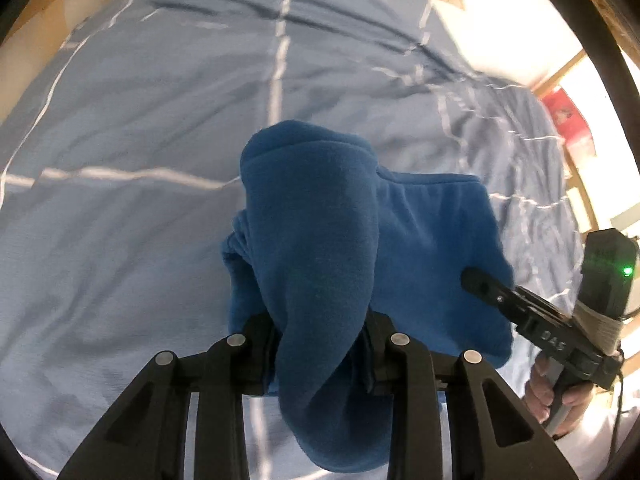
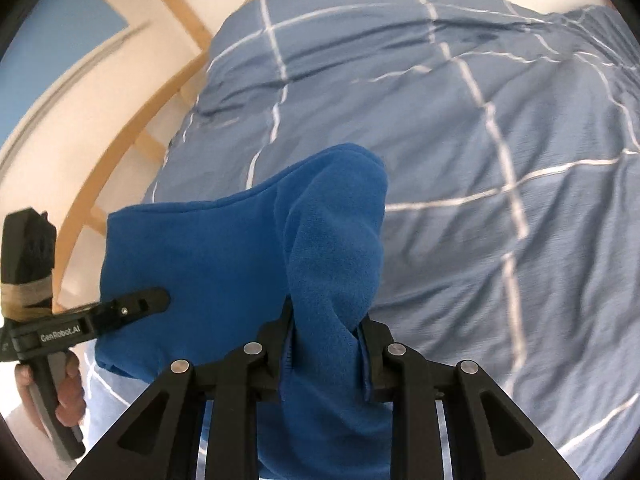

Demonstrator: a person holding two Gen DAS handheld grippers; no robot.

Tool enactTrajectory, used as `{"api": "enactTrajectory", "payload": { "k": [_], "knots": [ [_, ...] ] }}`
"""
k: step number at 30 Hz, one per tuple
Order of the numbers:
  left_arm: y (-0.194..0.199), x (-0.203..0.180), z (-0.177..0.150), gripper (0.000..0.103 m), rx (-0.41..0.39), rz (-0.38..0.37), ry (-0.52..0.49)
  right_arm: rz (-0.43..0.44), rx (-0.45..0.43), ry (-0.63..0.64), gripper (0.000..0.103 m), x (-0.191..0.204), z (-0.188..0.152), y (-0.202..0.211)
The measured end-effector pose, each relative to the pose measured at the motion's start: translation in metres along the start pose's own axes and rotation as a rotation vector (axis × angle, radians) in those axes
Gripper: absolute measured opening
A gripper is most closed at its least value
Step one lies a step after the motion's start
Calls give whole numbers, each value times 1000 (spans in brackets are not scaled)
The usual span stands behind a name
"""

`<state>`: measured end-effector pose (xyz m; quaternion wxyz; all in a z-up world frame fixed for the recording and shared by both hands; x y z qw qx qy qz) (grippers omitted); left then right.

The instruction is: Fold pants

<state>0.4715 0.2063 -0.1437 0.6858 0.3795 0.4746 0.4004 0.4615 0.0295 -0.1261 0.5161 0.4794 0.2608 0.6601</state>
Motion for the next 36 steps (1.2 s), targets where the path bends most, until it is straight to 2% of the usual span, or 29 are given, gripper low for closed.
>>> {"api": "enactTrajectory", "payload": {
  "k": [3, 5, 7, 8, 9, 11, 14, 17, 20, 22, 25, 27, 31, 34, 36],
  "knots": [
    [-23, 18, -9, 34, 33, 11, 20, 18, 41, -18, 27, 4, -11, -27],
    [-32, 25, -18, 37, 54, 38, -5, 8, 77, -18, 28, 1, -20, -43],
    [-30, 28, -26, 45, 48, 85, -52, -25, 115, -10, 33, -6, -29, -54],
    [-26, 28, -27, 48, 40, 115, -66, -45, 119, -1, 40, -9, -32, -54],
    [-21, 32, -28, 55, 30, 163, -83, -86, 110, 17, 49, -12, -34, -51],
    [-5, 36, -29, 65, 6, 277, -137, -167, 82, 46, 53, -18, -34, -42],
    [11, 43, -35, 66, 8, 399, -168, -262, 65, 99, 53, -20, -33, -30],
    [23, 55, -42, 66, -1, 459, -145, -409, 45, 157, 53, -23, -33, -14],
    [34, 52, -49, 65, -41, 561, -165, -475, 43, 173, 53, -29, -33, -1],
    [51, 45, -52, 64, -98, 617, -140, -476, 14, 177, 53, -29, -34, 13],
    [76, 23, -62, 65, -176, 592, -93, -482, -31, 189, 53, -29, -34, 37],
    [93, 2, -71, 65, -225, 613, -71, -462, -65, 186, 66, -29, -37, 54],
    [121, -48, -99, 81, -306, 600, -20, -404, -119, 184, 76, -34, -48, 94],
    [132, -88, -124, 89, -335, 631, -2, -376, -157, 201, 77, -41, -56, 128],
    [135, -114, -139, 89, -352, 646, -8, -368, -179, 201, 83, -52, -62, 151]
  ]
}}
Point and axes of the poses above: each gripper's, at about its wrist camera, not at the fingertips, and y roughly against the way its jaws point, x to its left, z to its top, the point moved 10 cm from there along -y, roughly the way its jaws point, and after that the axes turned 7 degrees about x, right-handed, at the moved point
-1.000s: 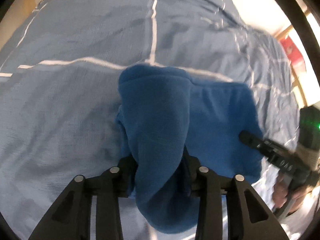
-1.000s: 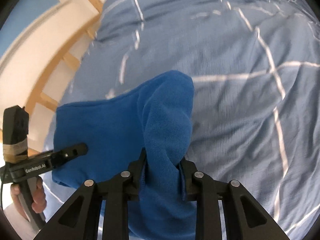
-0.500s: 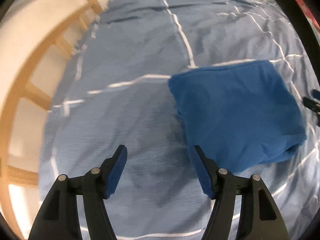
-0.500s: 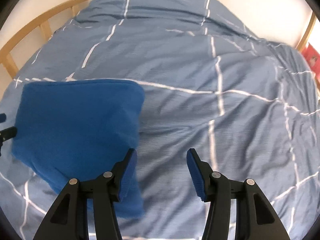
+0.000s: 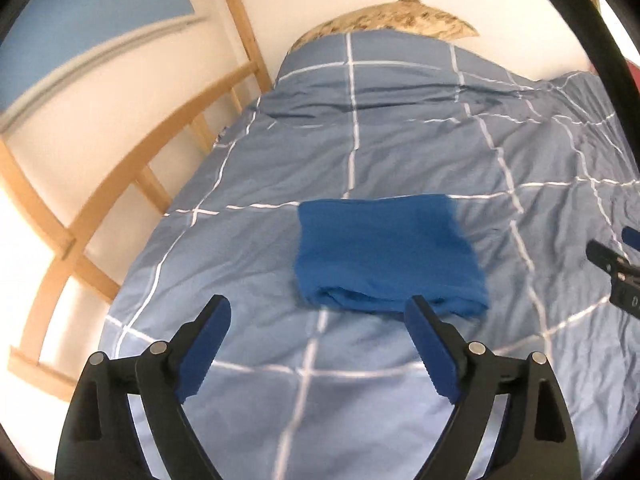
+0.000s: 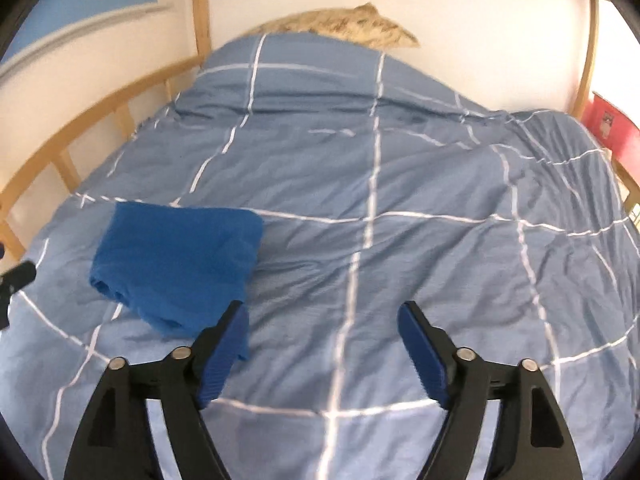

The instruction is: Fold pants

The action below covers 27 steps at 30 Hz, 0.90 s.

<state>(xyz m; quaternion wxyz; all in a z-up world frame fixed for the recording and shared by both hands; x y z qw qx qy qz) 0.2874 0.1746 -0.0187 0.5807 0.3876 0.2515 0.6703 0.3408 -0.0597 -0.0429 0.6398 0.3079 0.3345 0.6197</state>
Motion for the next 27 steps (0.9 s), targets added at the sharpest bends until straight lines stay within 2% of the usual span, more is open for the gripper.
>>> {"api": "enactTrajectory", "payload": {
  "k": [5, 7, 9, 13, 17, 21, 27],
  "knots": [
    [23, -53, -24, 96, -43, 37, -27, 23, -28, 15, 83, -36, -18, 33],
    [19, -72, -34, 97, -56, 7, -13, 28, -19, 13, 83, -46, -30, 36],
    [6, -91, -51, 97, -29, -46, 9, 7, -27, 14, 83, -59, -45, 36],
    [-13, -111, -73, 97, 27, -100, 22, -37, -20, 16, 83, -77, -82, 26],
    [-20, -124, -86, 97, -8, -94, 33, -51, -50, 8, 83, -87, -108, 20],
    [-27, -141, -98, 97, -33, -155, 40, -58, -87, -20, 83, -95, -128, 15],
    [-8, -152, -105, 97, -148, -174, 15, -40, -139, -30, 83, -94, -154, 10]
  ]
}}
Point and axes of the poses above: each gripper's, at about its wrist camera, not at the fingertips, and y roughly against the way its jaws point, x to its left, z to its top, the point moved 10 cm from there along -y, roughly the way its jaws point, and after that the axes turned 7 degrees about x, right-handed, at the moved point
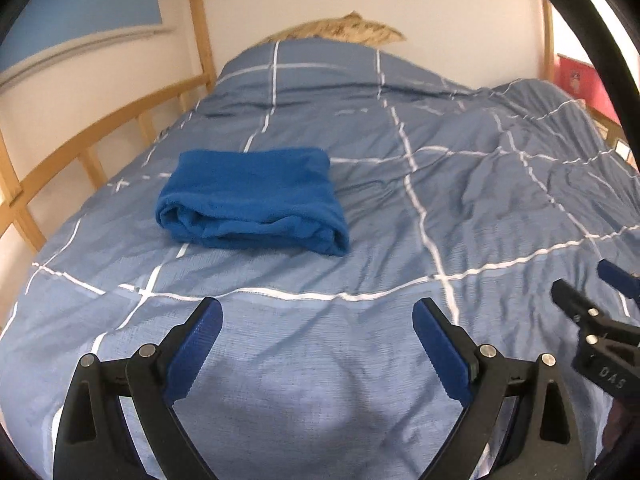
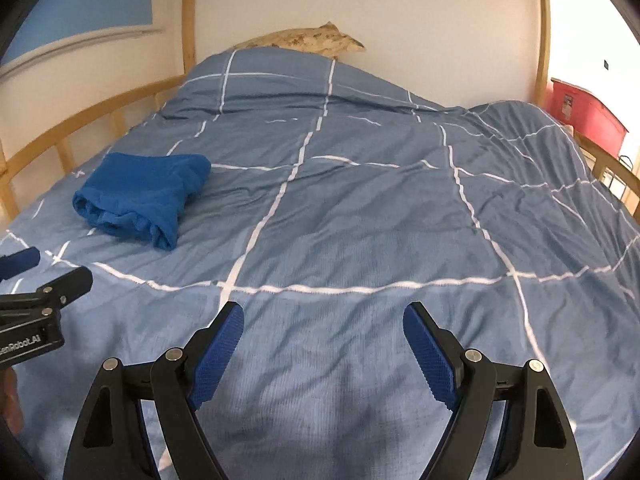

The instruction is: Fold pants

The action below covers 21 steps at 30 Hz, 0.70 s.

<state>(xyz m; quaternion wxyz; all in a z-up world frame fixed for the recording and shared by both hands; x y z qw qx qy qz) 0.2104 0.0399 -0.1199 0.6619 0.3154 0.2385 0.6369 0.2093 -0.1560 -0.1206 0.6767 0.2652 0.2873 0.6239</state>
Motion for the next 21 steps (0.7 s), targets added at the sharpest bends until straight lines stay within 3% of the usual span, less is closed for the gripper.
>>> {"api": "enactTrajectory", "payload": {
  "k": [5, 13, 21],
  "knots": [
    [29, -3, -9, 97, -37, 7, 18, 35, -48, -10, 83, 0, -8, 16],
    [68, -11, -28, 99, -26, -3, 0, 12, -66, -34, 83, -11, -17, 53],
    [109, -16, -34, 102, -74, -4, -15, -7, -74, -28, 83, -14, -33, 92]
  ]
}}
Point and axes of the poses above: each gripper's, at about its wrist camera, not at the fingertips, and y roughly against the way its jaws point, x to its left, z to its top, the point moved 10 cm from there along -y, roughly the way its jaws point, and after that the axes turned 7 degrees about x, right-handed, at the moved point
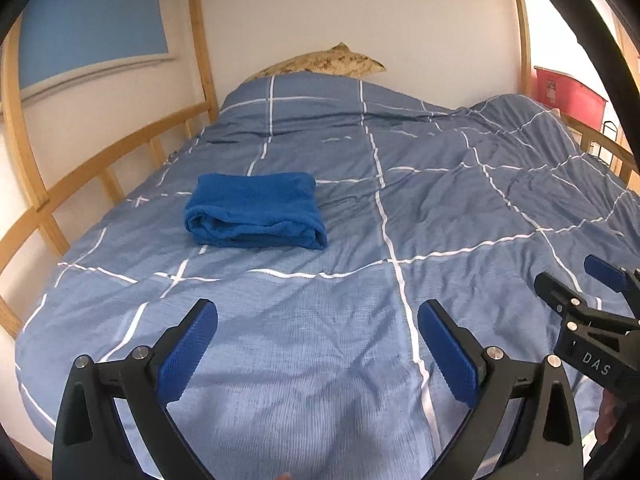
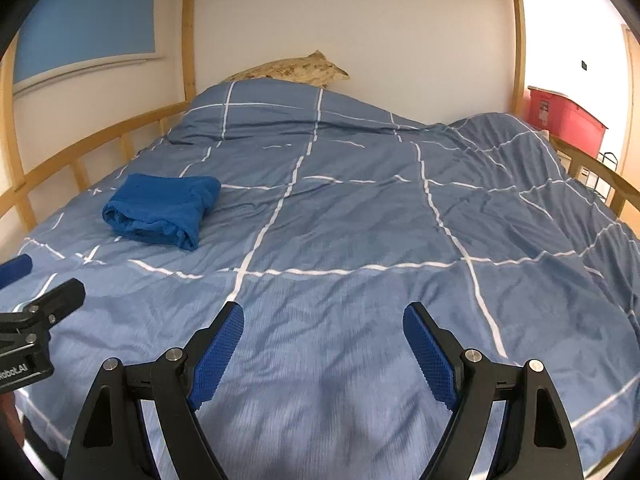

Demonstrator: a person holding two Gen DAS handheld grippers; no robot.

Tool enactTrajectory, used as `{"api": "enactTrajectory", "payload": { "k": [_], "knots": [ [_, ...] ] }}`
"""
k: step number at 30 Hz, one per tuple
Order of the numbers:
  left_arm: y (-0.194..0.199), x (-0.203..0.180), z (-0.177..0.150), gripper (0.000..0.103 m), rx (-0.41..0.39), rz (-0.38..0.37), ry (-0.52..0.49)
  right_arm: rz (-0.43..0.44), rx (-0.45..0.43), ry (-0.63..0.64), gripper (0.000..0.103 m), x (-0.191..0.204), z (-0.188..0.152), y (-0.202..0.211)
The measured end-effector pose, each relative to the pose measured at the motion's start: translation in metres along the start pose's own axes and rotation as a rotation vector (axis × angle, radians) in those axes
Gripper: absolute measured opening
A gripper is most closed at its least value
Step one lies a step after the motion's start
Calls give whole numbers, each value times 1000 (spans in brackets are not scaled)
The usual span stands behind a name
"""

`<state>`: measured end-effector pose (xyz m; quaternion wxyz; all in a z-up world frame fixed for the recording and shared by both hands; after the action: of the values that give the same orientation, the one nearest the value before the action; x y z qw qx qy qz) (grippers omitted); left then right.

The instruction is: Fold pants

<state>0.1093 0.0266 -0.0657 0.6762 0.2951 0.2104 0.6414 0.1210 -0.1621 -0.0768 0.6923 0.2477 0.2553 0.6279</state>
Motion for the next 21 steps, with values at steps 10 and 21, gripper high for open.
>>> {"api": "enactTrajectory", "payload": {
  "k": [10, 21],
  "knots": [
    [29, -3, 0, 103, -35, -15, 16, -12, -23, -1, 83, -11, -8, 33],
    [40, -11, 4, 103, -55, -20, 7, -13, -44, -6, 83, -21, -7, 48]
  ]
}}
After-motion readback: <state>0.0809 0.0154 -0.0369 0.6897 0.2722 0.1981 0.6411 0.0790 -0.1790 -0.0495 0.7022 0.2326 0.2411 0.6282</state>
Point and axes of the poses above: each gripper's, at about its wrist camera, not at the fingertips, and y roughly against the way its jaws point, x to its left, z to its top, the point moved 10 cm from there along -y, roughly the way its jaws point, and after that the axes turned 7 degrees about x, right-handed, at the moved point
